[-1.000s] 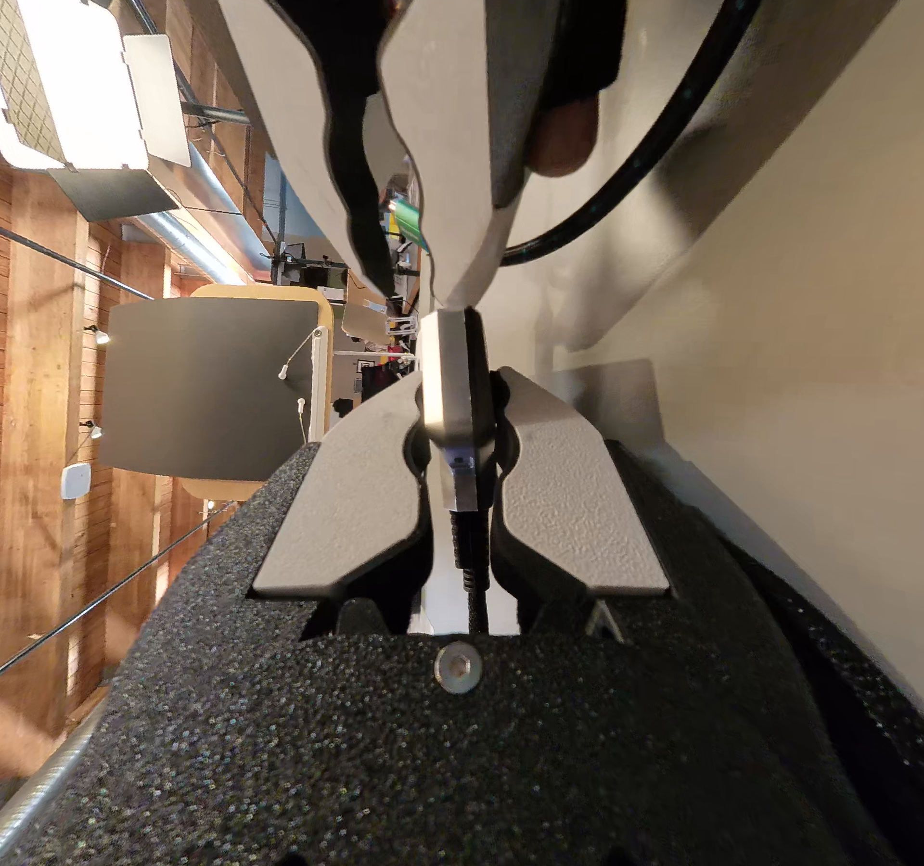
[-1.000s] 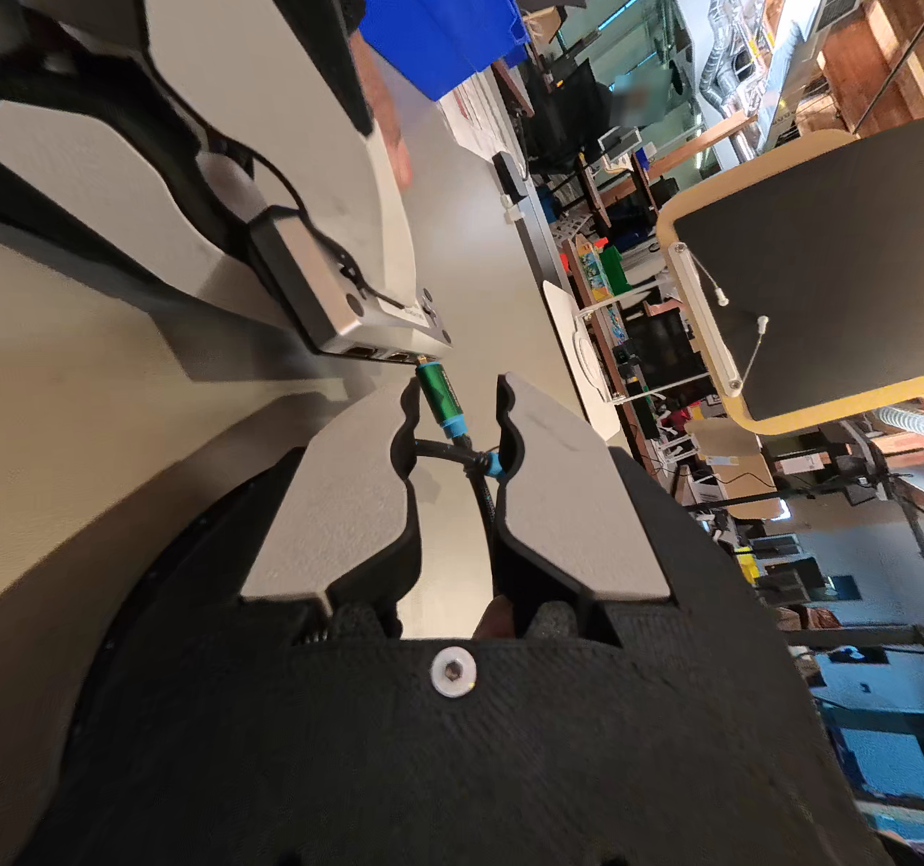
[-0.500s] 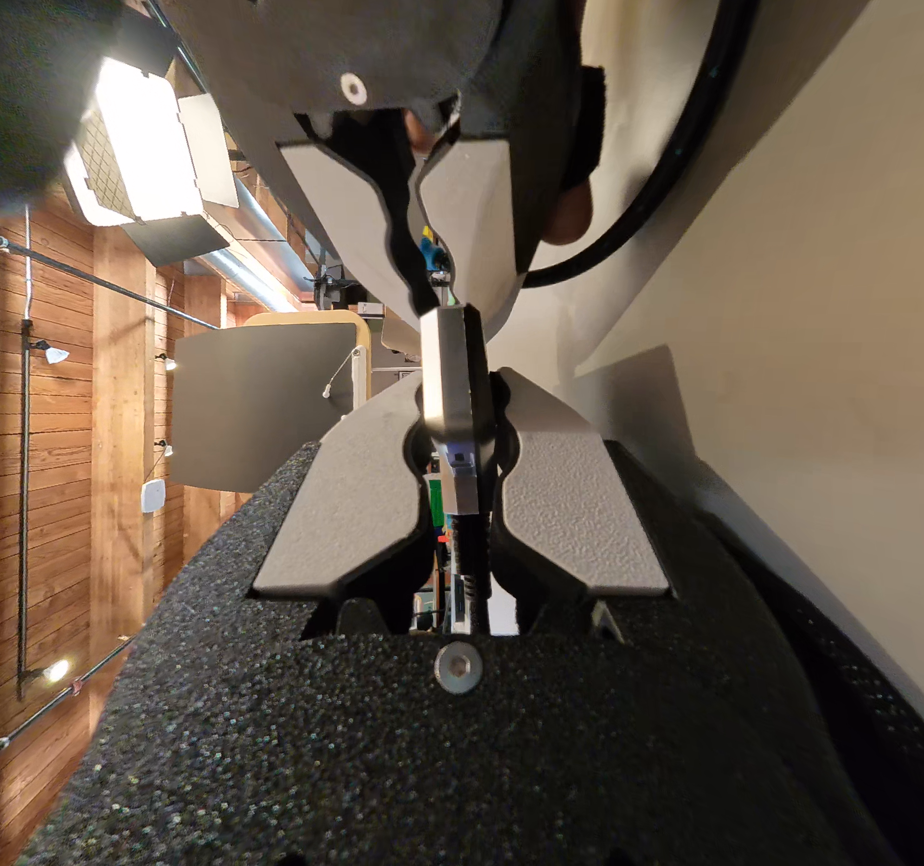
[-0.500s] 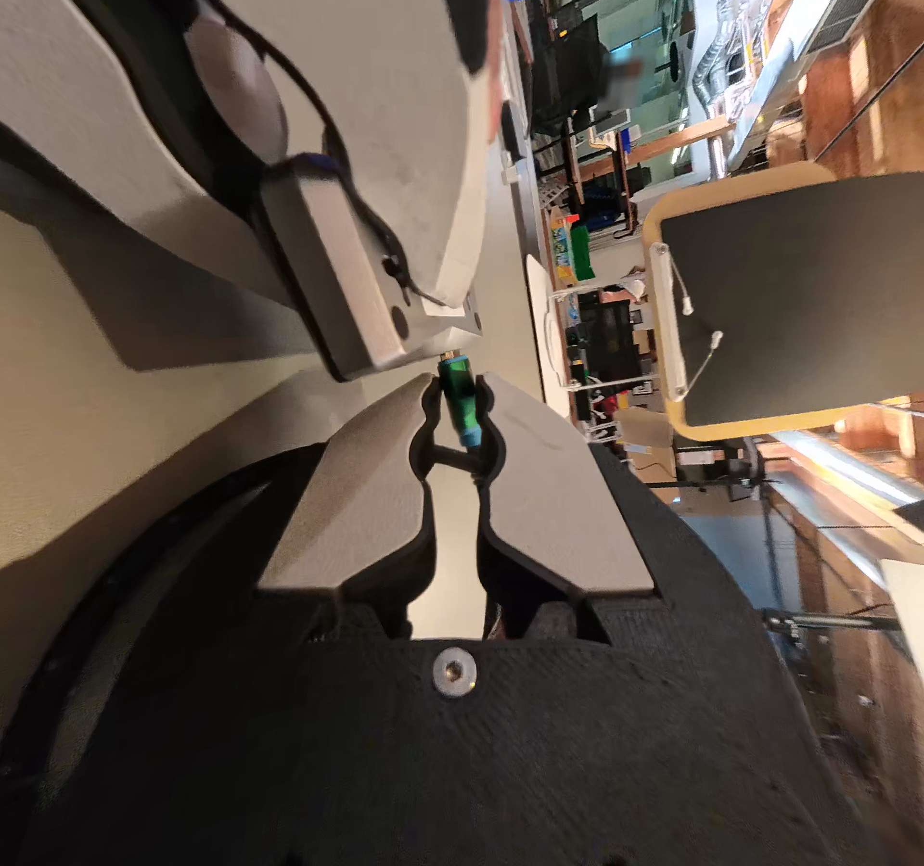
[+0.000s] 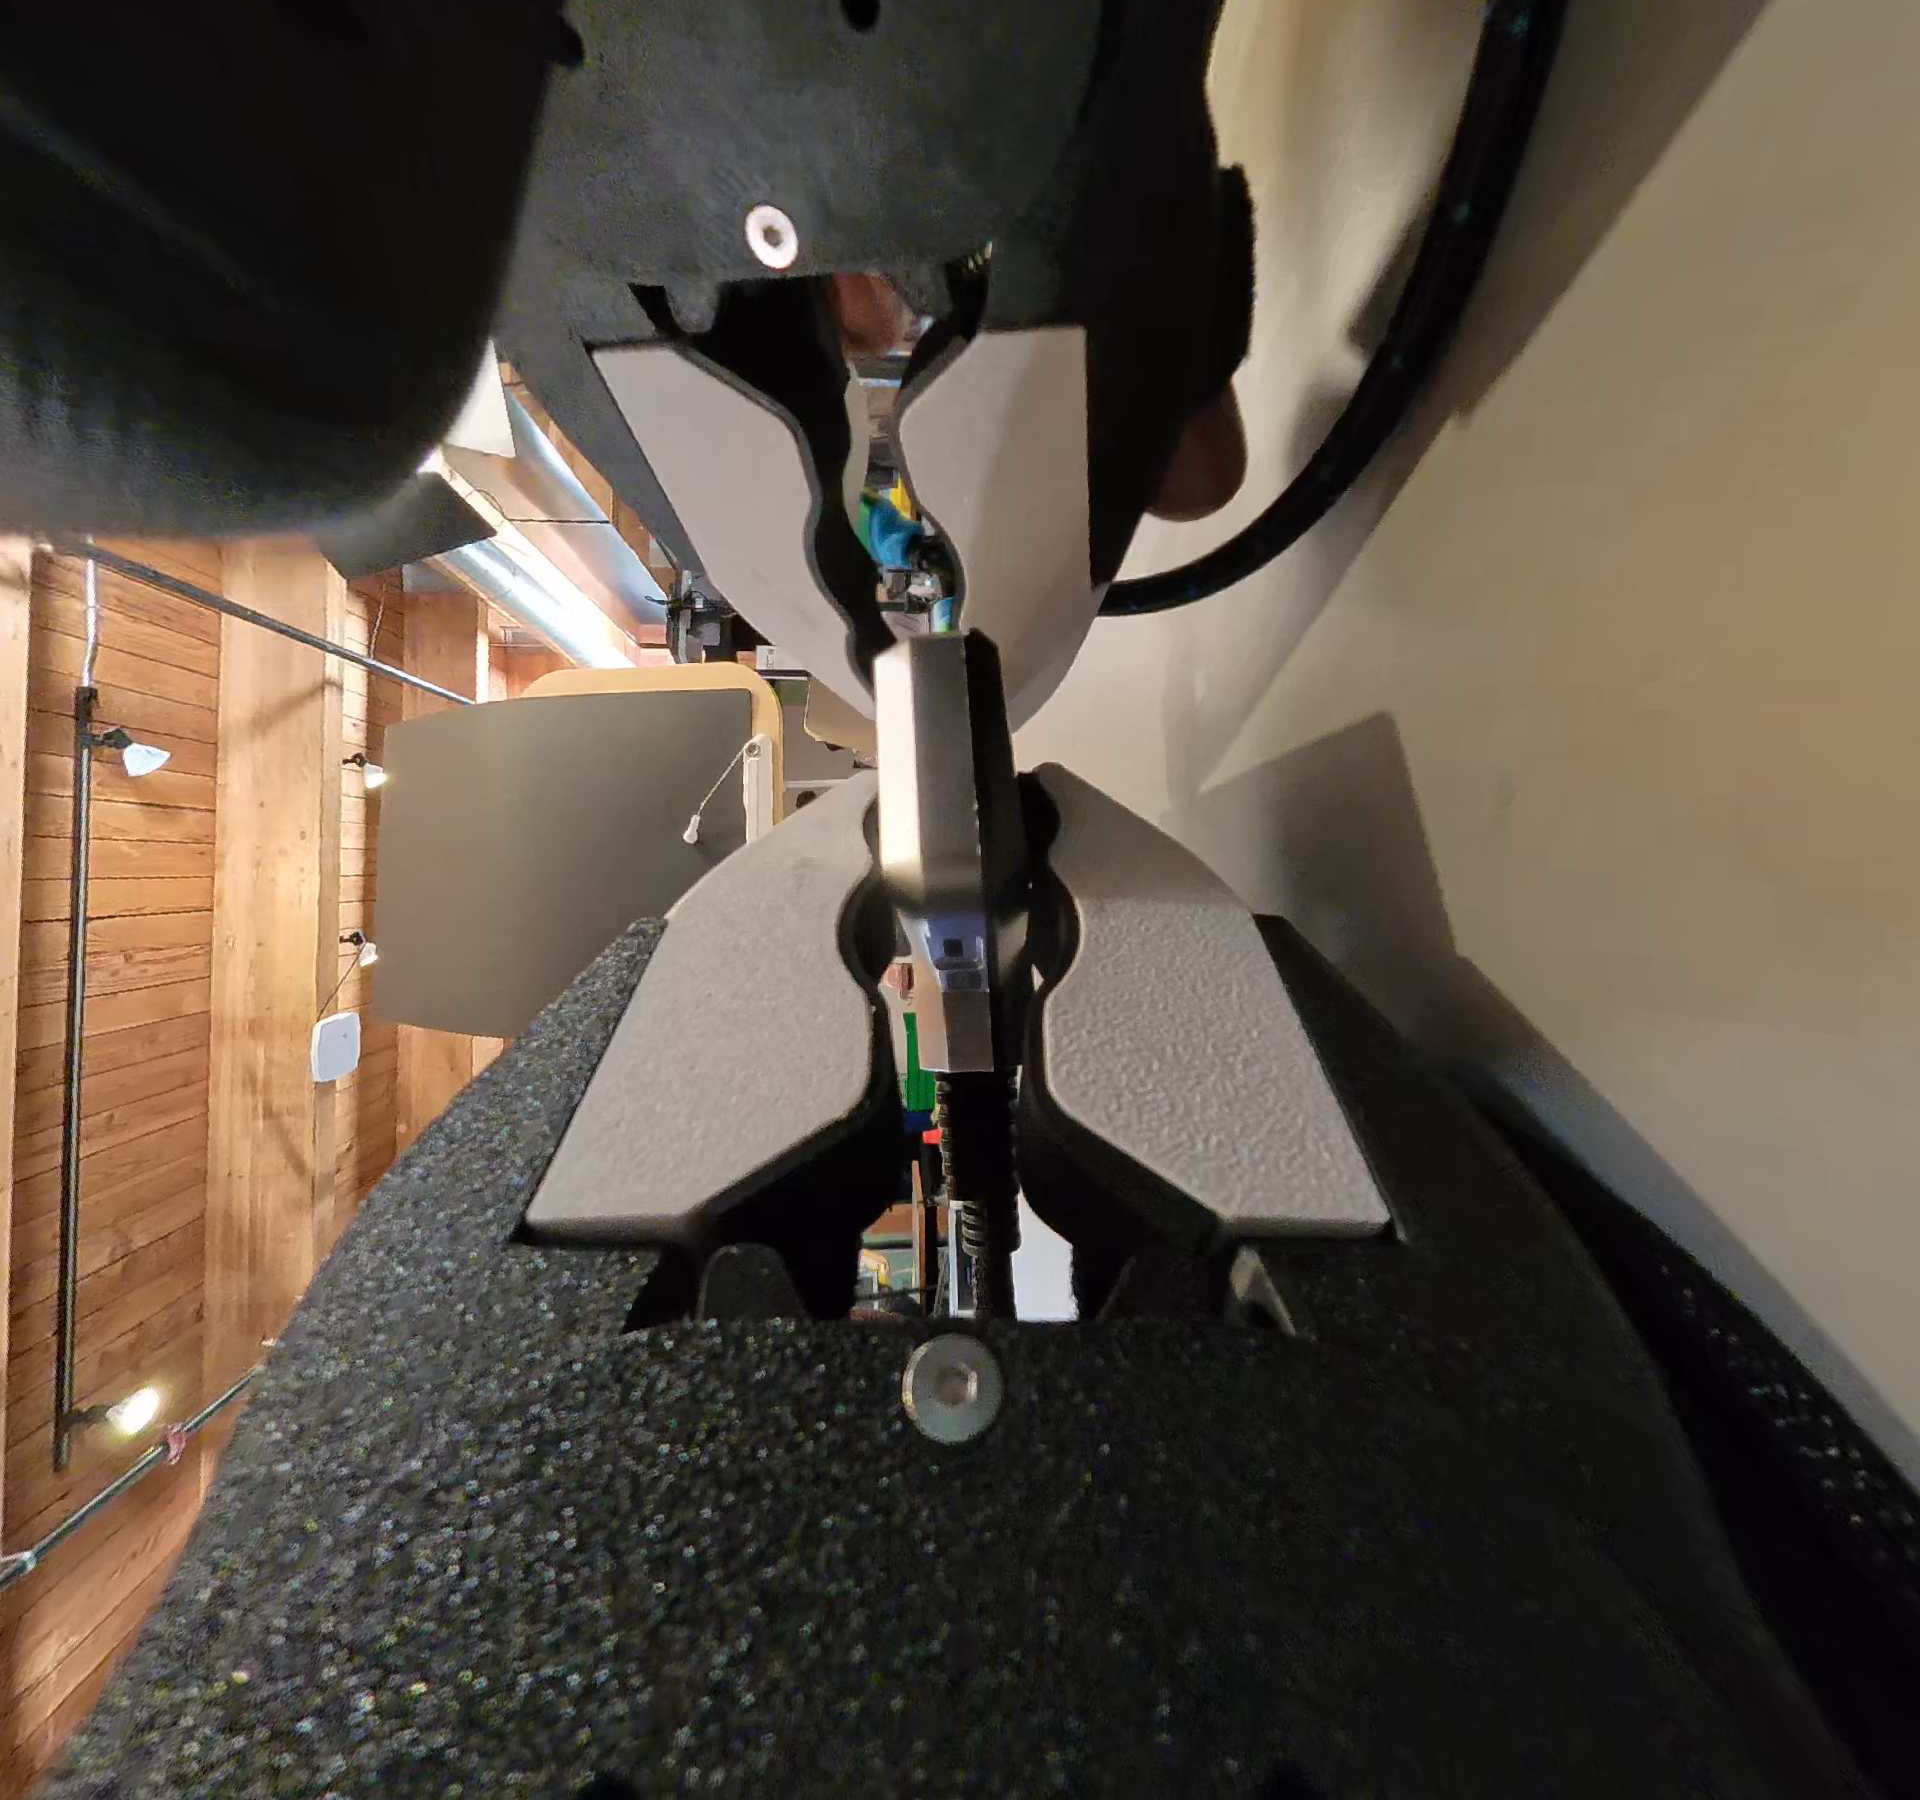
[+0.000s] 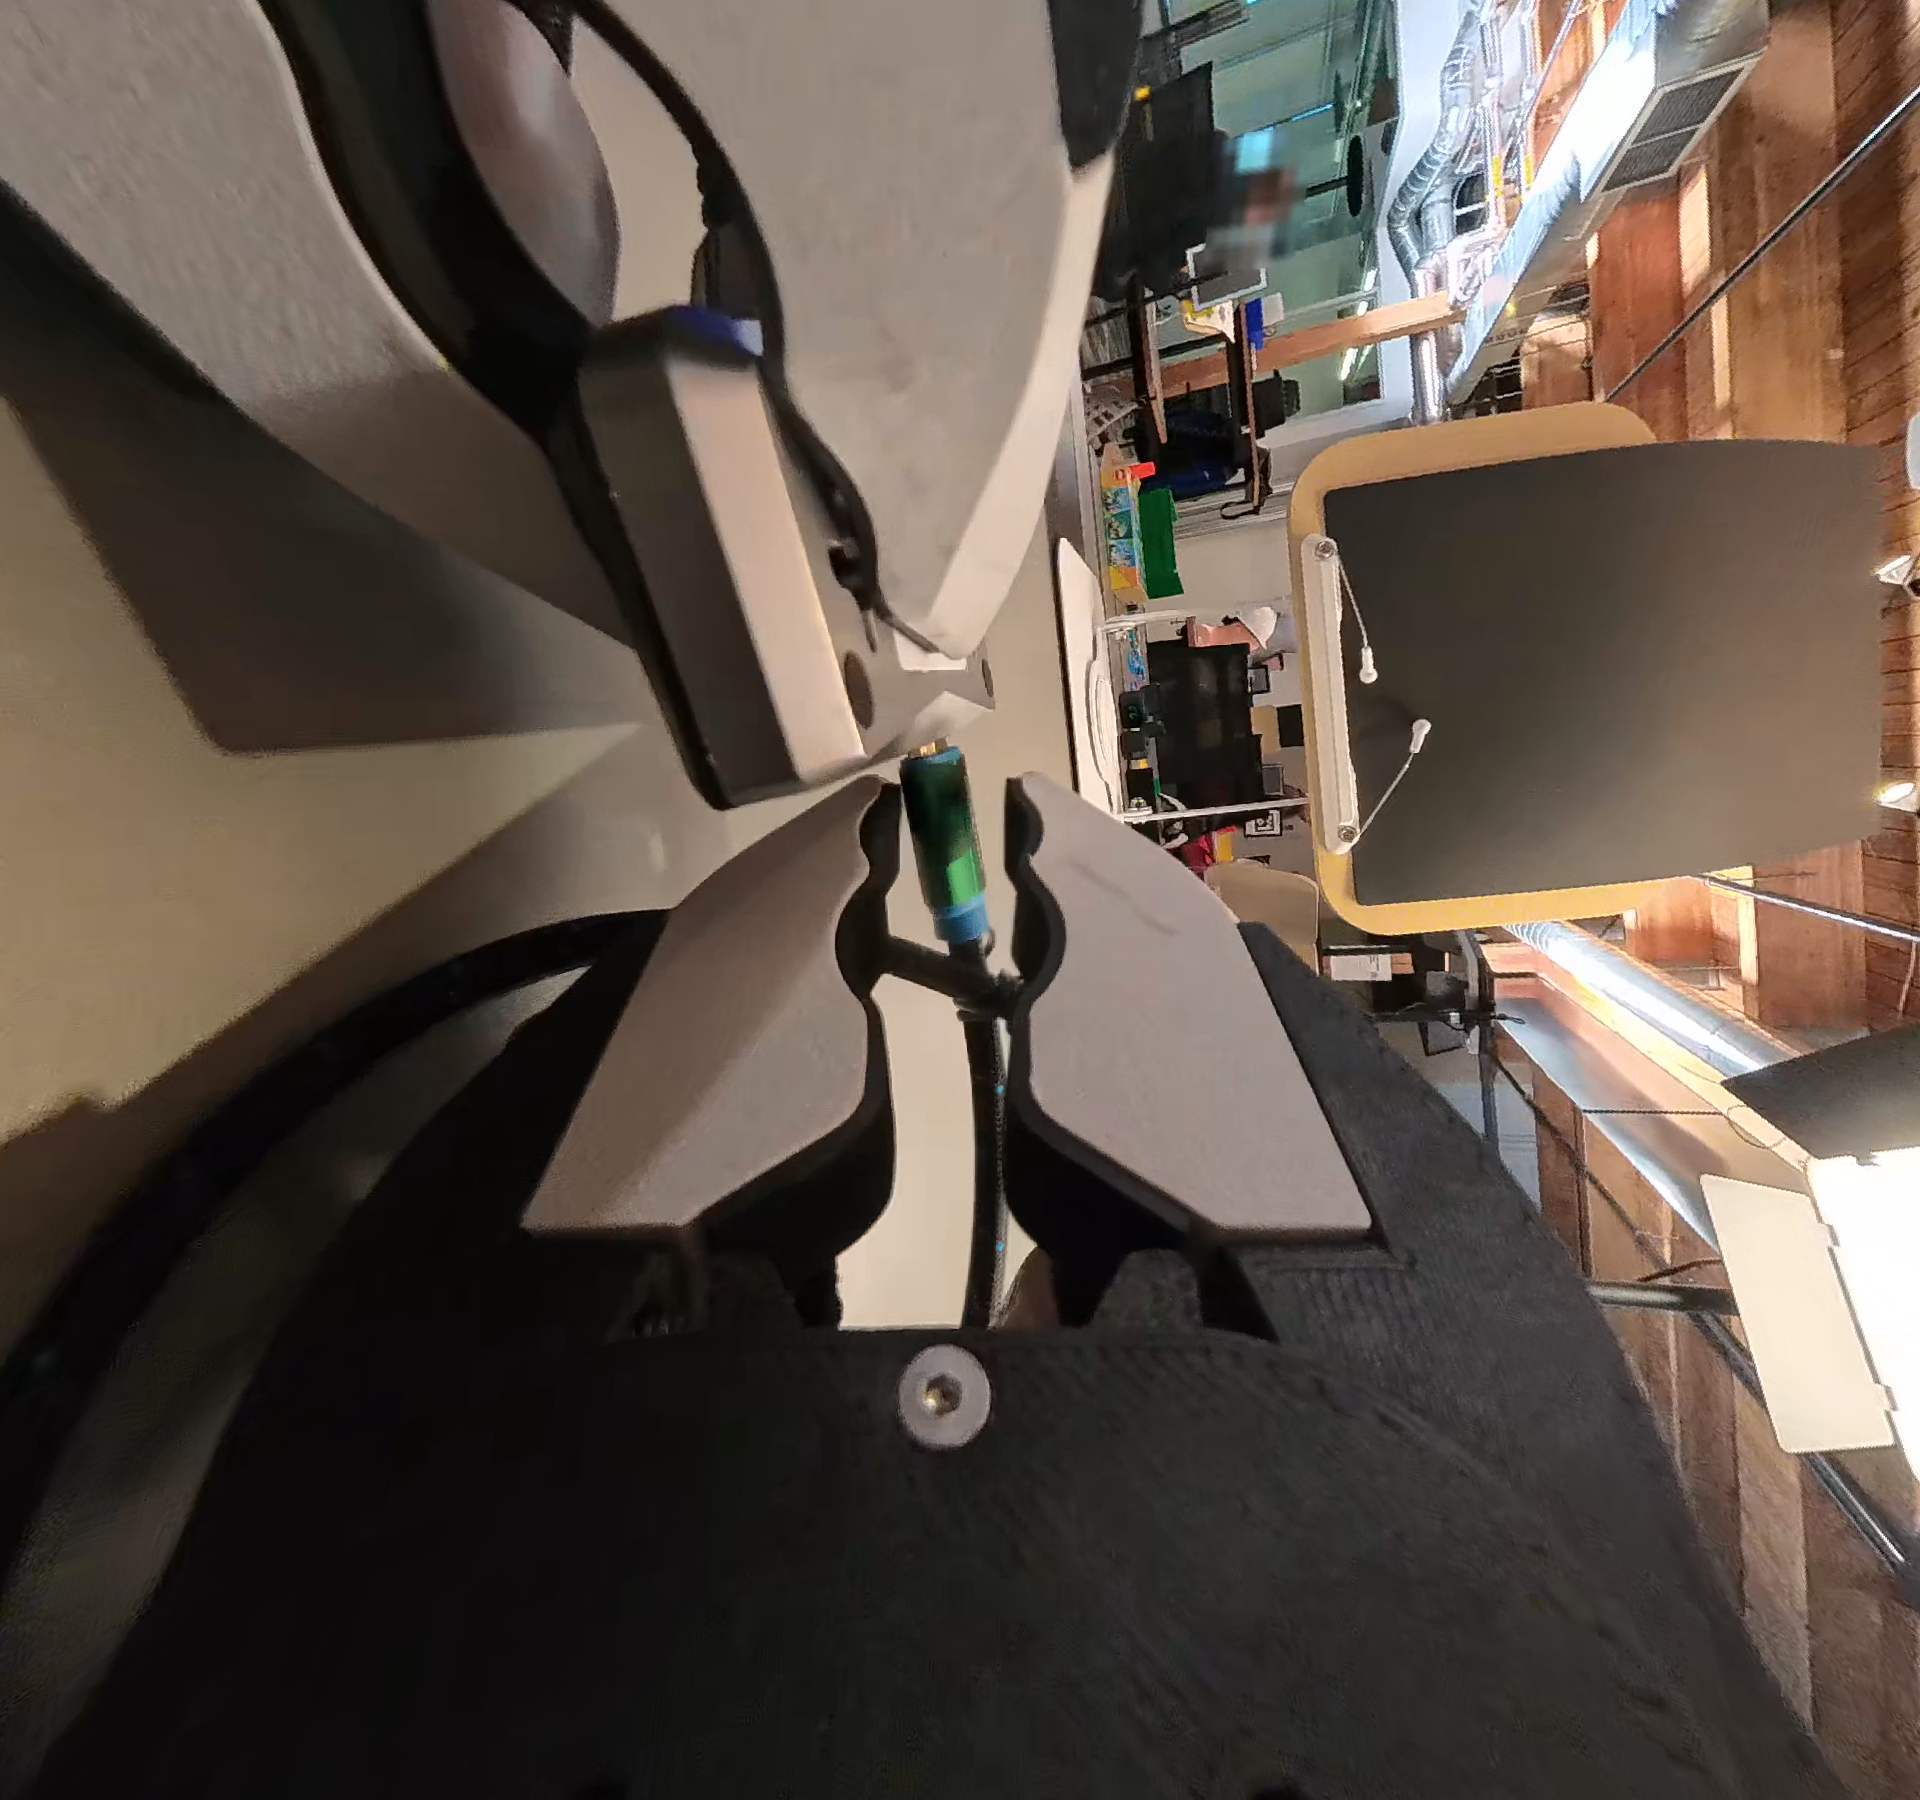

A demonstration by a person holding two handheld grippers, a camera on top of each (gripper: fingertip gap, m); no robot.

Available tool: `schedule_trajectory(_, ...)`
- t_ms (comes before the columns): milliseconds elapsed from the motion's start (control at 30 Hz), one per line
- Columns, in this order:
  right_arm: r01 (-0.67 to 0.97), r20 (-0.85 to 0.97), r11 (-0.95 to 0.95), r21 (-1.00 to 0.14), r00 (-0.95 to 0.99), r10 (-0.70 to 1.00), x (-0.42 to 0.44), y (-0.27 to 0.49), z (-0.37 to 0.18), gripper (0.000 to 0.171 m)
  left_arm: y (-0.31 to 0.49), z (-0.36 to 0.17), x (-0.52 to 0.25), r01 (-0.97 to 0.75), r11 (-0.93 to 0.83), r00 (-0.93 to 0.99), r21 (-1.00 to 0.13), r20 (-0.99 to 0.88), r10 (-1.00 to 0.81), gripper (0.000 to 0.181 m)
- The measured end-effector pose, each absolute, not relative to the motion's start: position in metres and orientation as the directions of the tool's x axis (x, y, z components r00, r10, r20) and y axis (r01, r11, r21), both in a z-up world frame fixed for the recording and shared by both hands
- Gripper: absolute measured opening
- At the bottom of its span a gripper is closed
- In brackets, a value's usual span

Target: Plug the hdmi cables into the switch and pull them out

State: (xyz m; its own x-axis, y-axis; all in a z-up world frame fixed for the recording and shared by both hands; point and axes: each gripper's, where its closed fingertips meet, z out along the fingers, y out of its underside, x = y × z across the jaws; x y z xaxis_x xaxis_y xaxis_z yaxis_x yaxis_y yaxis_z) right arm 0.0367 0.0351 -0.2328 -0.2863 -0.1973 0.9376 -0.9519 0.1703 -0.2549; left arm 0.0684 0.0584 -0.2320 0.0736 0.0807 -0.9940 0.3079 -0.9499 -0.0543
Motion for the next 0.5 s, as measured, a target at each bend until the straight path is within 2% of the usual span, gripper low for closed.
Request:
schedule_trajectory(233, -0.948, 0.931, 0.186, -0.257, -0.295, -0.216, 0.0355, 0.0359, -0.2356, 0.022, 0.0589, -0.2325, 0.0685, 0.308, -0.95, 0.077, -0.046, -0.994, 0.073, 0.022)
schedule_trajectory(367, -0.934, 0.915, 0.195, -0.298, -0.338, -0.222, 0.0338, 0.0368, -0.2362, 0.025, 0.059, -0.2331, 0.068, 0.308, -0.95, 0.079, -0.042, -0.994, 0.07, 0.022)
schedule_trajectory(500, -0.935, 0.916, 0.204, -0.292, -0.334, -0.223, 0.0347, 0.0356, -0.238, 0.019, 0.0604, -0.2334, 0.0681, 0.304, -0.952, 0.082, -0.034, -0.995, 0.062, 0.022)
